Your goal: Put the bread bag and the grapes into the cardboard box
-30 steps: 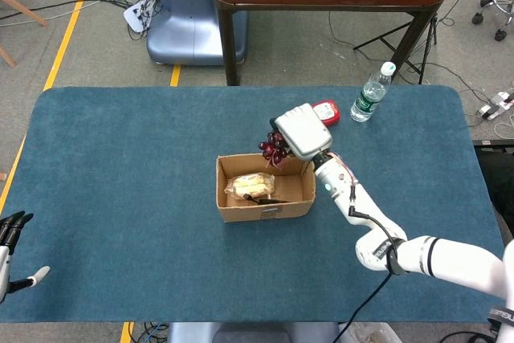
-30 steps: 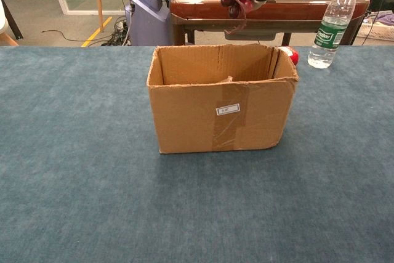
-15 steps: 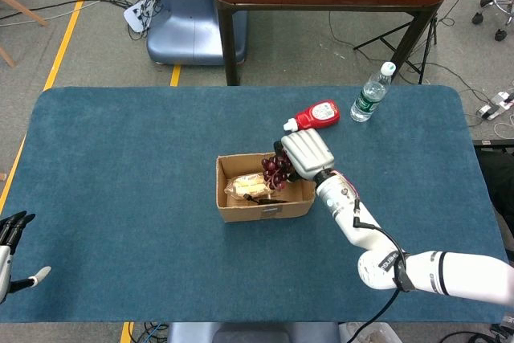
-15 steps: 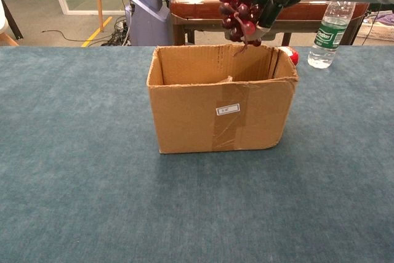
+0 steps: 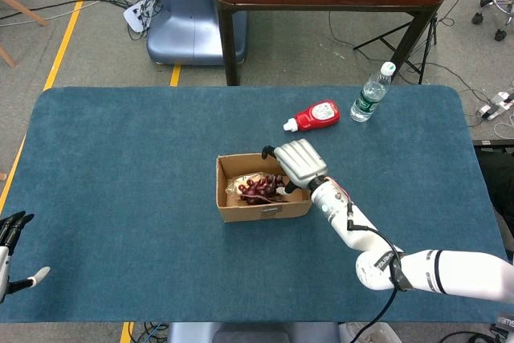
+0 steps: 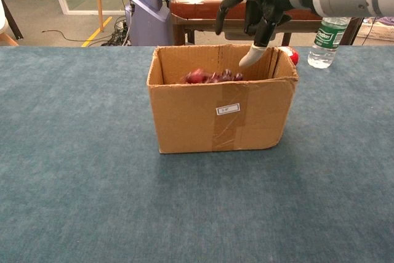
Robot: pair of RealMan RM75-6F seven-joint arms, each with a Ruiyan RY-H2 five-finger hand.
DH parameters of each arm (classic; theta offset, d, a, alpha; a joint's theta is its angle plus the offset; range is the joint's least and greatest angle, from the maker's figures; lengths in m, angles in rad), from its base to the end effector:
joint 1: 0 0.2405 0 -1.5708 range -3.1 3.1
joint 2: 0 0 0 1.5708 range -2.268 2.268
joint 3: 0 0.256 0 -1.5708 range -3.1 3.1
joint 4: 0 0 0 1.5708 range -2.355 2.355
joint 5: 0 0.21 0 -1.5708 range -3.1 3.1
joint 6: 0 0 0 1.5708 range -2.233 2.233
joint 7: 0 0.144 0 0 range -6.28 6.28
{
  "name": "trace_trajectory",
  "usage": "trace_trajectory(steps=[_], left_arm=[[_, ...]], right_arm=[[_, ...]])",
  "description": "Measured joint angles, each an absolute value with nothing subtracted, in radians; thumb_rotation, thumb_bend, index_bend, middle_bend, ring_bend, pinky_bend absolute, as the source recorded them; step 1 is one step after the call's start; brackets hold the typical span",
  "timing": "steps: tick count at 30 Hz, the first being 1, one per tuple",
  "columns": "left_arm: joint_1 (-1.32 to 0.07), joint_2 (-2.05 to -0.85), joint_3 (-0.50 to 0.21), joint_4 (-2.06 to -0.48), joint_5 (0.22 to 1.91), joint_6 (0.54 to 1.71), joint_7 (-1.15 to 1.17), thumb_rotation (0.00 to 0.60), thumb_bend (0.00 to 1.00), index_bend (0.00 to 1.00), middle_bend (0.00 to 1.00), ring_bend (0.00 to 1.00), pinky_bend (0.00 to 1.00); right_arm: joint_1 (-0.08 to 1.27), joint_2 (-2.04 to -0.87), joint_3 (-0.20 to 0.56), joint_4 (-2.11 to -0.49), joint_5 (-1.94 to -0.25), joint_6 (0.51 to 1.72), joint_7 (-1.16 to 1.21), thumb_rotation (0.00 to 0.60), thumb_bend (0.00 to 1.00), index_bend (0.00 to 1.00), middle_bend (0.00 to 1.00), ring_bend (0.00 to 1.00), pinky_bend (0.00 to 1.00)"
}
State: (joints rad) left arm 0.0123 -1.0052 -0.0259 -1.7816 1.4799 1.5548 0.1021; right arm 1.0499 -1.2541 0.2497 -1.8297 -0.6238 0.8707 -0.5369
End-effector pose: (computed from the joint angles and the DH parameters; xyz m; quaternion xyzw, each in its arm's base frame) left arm -0.3019 0.1451 0.1863 -0.5710 -0.3934 -0.3542 0.6274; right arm -0.0485 -0.3665 0.0475 0.7678 -0.3876 0.3444 0.3764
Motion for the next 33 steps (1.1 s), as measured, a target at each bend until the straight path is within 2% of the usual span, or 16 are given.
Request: trace_trajectory(steps=[2, 5, 7, 11, 14, 17, 20, 25, 29, 33], left_arm=[[0.013, -1.006, -0.025, -1.782, 1.481, 1.556, 0.103, 0.6, 0.0, 0.15, 0.12, 0.11, 0.3], [0.014, -1.007, -0.024, -1.781, 1.482, 1.557, 0.105, 0.6, 0.0, 0.15, 0.12, 0.11, 0.3], [0.013, -1.006, -0.025, -1.783, 1.481, 1.557, 0.105, 0.6, 0.0, 0.15, 0.12, 0.11, 0.3], [0.015, -1.006, -0.024, -1.783, 1.483, 1.559, 0.105, 0.6, 0.0, 0.15, 0.12, 0.11, 0.3], [0.015, -1.007, -0.024, -1.783, 1.483, 1.56, 0.107, 0.6, 0.0, 0.15, 0.12, 0.11, 0.3], [0.014, -1.009, -0.025, -1.782, 1.482, 1.559, 0.114, 0.6, 0.0, 0.15, 0.12, 0.11, 0.3], [0.014, -1.012, -0.026, -1.782, 1.482, 1.561, 0.116, 0.6, 0.0, 0.14, 0.12, 0.11, 0.3], [0.015, -1.016, -0.029, -1.776, 1.487, 1.569, 0.11, 0.6, 0.0, 0.13, 0.12, 0.11, 0.3], [0.014, -1.025, -0.03, -1.765, 1.495, 1.574, 0.119, 0.6, 0.0, 0.13, 0.12, 0.11, 0.31], [0.013, -1.041, -0.033, -1.745, 1.511, 1.59, 0.122, 0.6, 0.0, 0.13, 0.12, 0.09, 0.31]], right_arm=[[1.051, -1.254, 0.248, -1.829, -0.628, 0.869, -0.525, 0.6, 0.0, 0.1, 1.0, 1.0, 0.95], [1.048, -1.247, 0.247, -1.836, -0.65, 0.872, -0.506, 0.6, 0.0, 0.11, 1.0, 0.99, 0.95], [1.042, -1.236, 0.244, -1.85, -0.671, 0.884, -0.501, 0.6, 0.0, 0.17, 1.0, 0.98, 0.95], [1.022, -1.205, 0.233, -1.901, -0.719, 0.928, -0.501, 0.6, 0.0, 0.42, 0.99, 0.95, 0.95], [0.998, -1.169, 0.214, -1.953, -0.774, 0.971, -0.516, 0.6, 0.0, 0.49, 0.95, 0.9, 0.92], [0.967, -1.14, 0.183, -1.994, -0.848, 1.044, -0.565, 0.6, 0.0, 0.5, 0.9, 0.86, 0.87], [0.922, -1.112, 0.136, -2.044, -0.921, 1.143, -0.652, 0.6, 0.0, 0.5, 0.8, 0.79, 0.81], [0.79, -1.056, 0.026, -2.149, -1.054, 1.32, -0.765, 0.6, 0.0, 0.5, 0.72, 0.72, 0.79], [0.679, -1.018, -0.056, -2.183, -1.124, 1.385, -0.775, 0.6, 0.0, 0.5, 0.68, 0.68, 0.79], [0.59, -1.0, -0.108, -2.169, -1.198, 1.431, -0.754, 0.6, 0.0, 0.5, 0.63, 0.61, 0.72]])
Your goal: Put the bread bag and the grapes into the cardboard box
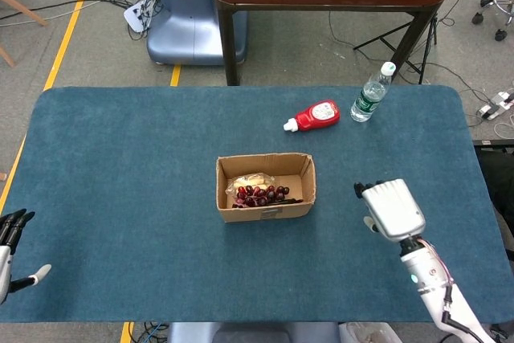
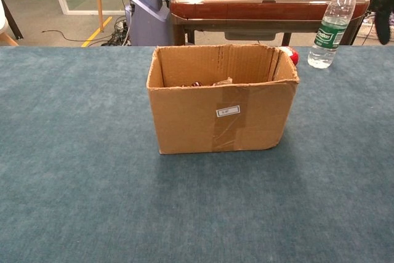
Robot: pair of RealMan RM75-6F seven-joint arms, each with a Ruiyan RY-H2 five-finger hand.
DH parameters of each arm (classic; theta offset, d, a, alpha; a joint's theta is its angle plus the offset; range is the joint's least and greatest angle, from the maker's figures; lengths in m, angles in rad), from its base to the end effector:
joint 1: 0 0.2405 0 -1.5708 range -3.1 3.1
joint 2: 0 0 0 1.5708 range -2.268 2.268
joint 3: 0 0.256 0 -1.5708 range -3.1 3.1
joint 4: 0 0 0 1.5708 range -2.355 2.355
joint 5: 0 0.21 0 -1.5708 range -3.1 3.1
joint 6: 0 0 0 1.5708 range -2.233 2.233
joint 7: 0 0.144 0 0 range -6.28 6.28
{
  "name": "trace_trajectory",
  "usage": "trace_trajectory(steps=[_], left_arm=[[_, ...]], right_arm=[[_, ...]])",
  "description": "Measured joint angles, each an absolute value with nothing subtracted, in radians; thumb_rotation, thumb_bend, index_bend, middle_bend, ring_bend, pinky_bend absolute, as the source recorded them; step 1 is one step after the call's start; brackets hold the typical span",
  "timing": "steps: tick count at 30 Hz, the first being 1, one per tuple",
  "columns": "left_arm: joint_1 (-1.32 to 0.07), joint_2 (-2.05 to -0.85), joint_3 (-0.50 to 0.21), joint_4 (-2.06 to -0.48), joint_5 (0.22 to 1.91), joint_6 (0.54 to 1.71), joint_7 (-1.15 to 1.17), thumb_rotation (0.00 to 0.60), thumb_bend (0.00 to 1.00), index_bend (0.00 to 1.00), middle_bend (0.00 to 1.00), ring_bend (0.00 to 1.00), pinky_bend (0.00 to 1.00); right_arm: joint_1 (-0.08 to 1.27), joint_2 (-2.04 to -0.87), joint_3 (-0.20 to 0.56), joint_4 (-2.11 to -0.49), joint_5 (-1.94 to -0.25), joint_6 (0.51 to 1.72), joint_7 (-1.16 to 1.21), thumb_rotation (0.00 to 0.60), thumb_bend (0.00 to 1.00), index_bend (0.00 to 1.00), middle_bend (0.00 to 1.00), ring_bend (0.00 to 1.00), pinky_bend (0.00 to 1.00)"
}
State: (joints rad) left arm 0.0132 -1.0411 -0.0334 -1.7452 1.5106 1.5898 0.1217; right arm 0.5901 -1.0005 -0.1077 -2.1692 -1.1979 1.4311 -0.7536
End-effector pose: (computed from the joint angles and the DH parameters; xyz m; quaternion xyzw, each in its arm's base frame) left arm -0.3006 0.1465 0.1828 -0.5746 -0.3689 -0.3659 0.6323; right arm -0.1623 -0.2392 0.1363 0.7433 -0.2511 0.2873 0.5494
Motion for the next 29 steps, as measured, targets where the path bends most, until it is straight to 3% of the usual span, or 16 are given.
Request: trace_trajectory(steps=[9, 19, 29], left_arm=[[0.009, -1.072, -0.04, -1.682, 1.559, 1.623, 0.099, 0.6, 0.0, 0.14, 0.12, 0.09, 0.31], [0.006, -1.075, -0.049, -1.662, 1.552, 1.629, 0.073, 0.6, 0.0, 0.14, 0.12, 0.09, 0.31], [-0.001, -1.082, -0.049, -1.669, 1.526, 1.6, 0.095, 0.6, 0.0, 0.15, 0.12, 0.09, 0.31]], right_arm=[[0.42, -1.05, -0.153, -1.958, -1.382, 1.564, -0.594, 0.6, 0.0, 0.5, 0.5, 0.46, 0.54], [0.239, -1.114, -0.11, -1.728, -1.489, 1.741, -0.335, 0.6, 0.0, 0.5, 0.49, 0.45, 0.53], [0.218, -1.079, -0.057, -1.713, -1.488, 1.671, -0.24, 0.6, 0.0, 0.5, 0.49, 0.45, 0.53]])
